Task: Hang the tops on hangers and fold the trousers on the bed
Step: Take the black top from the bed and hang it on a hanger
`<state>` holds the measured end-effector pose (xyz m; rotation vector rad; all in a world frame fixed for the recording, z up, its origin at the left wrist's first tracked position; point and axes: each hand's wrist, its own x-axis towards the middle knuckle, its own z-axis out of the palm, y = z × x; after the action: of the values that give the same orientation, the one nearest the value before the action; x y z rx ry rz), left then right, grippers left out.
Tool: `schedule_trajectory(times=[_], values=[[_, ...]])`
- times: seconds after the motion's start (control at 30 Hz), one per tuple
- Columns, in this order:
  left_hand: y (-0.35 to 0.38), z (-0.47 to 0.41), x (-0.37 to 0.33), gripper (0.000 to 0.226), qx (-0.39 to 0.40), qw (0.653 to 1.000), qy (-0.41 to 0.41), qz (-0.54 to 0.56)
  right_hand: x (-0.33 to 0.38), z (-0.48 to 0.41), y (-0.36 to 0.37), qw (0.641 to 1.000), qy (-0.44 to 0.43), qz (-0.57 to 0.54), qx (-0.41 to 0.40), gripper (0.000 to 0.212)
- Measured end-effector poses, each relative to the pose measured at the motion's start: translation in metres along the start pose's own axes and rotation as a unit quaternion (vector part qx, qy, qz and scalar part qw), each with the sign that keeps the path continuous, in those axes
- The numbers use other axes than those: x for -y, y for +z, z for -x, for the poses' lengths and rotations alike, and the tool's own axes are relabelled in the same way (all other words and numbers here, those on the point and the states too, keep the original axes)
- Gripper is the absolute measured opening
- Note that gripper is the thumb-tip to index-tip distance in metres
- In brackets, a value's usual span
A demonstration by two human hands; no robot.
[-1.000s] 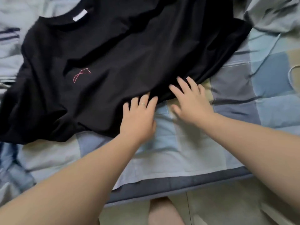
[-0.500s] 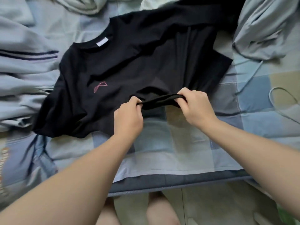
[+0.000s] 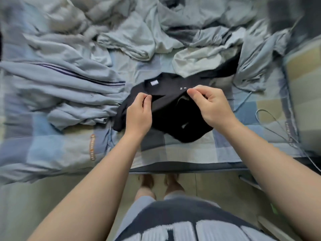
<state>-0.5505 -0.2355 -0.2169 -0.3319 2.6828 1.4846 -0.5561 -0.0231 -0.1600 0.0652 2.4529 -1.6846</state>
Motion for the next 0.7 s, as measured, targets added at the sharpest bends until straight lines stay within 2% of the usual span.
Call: schedule_trajectory(times=[0.07,0.13,0.23,0.3,0.4,0.5,0.57,0.67,0.7], values=[[-0.028,0.008,-0.018,0.014,-0.011,0.999,0.035,0.017,0.039,0.008,0.003,0.998,-0.006,-0.052,-0.022,0.040],[-0.046,0.022,-0.032,0.019,-0.021,0.996,0.081,0.024,0.070,0.012,0.008,0.995,-0.007,-0.087,-0.046,0.052],[-0.062,0.055,-0.040,0.017,-0.020,0.988,0.144,0.047,0.104,0.019,0.015,0.987,0.003,-0.136,-0.083,0.055],[-0.064,0.072,-0.036,0.026,0.056,0.989,0.126,0.054,0.119,0.021,0.017,0.976,0.033,-0.191,-0.103,0.054],[-0.070,0.079,-0.031,0.057,0.177,0.980,0.090,0.018,0.144,0.025,0.016,0.959,0.056,-0.254,-0.110,0.041],[-0.075,0.067,-0.044,0.070,0.205,0.972,0.114,-0.001,0.163,0.027,0.009,0.948,0.051,-0.295,-0.105,0.033],[-0.072,0.059,-0.057,0.055,0.225,0.963,0.147,-0.011,0.170,0.027,0.006,0.942,0.050,-0.314,-0.111,0.030],[-0.065,0.056,-0.062,0.005,0.235,0.961,0.149,-0.009,0.177,0.027,0.002,0.932,0.054,-0.332,-0.131,0.026],[-0.064,0.056,-0.061,0.003,0.232,0.963,0.139,-0.007,0.178,0.027,0.000,0.927,0.060,-0.341,-0.140,0.024]])
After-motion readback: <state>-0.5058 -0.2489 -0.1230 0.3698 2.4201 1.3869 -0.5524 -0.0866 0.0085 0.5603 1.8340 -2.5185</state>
